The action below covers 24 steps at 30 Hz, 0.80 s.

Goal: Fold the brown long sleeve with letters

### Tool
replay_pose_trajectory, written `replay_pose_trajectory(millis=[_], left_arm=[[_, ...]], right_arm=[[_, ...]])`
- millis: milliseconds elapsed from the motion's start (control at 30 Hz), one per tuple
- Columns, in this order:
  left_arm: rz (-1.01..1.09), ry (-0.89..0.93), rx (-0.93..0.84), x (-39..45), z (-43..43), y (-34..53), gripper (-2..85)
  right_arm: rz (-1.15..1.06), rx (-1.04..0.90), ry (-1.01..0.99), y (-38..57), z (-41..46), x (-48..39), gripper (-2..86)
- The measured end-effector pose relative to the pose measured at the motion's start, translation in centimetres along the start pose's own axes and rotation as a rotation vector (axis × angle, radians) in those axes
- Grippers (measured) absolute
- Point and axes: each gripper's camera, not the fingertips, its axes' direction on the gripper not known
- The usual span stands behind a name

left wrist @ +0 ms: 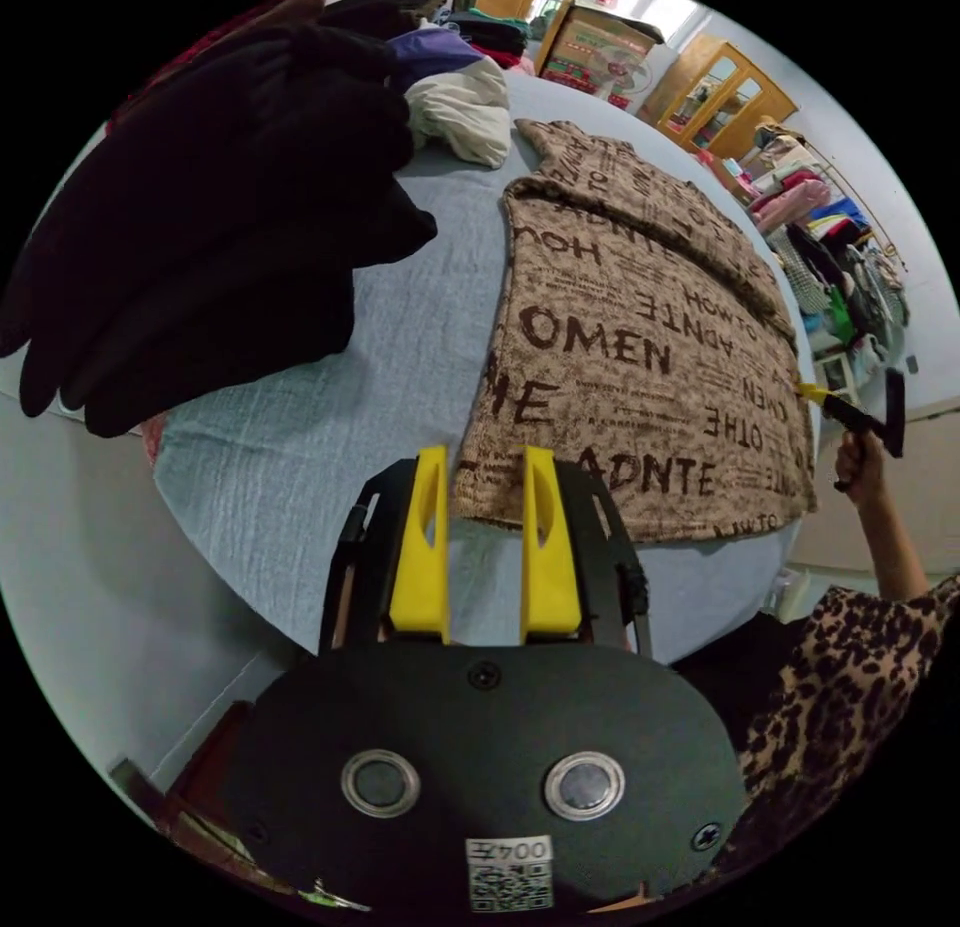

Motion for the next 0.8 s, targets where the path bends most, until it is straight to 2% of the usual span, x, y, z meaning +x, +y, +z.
replay_pose_trajectory(millis=[133,267,633,800], left_arm=[[0.02,0.19,-0.028,-3.9,-1.3,-0.4,11.3],[-0.057,0.341,-0.009,-7.9,-2.3,-0.2,11.1],[-0.201,0.71,0.012,-15.2,-3.2,0.2,10.8],[-0.224,0.752,0.02,-16.8,-3.9,-0.1,10.4]], right_arm=[[0.279,0.101,-0.253,8.9,-4.6,9.3,16.7],[0.46,0.19,-0.303,16.7,-4.9,13.0,16.7],[0.528,0.204,-0.366,22.3,-0.9,13.1,16.4],[0.538,0.195,-0.39,22.9,0.1,12.8,16.2]])
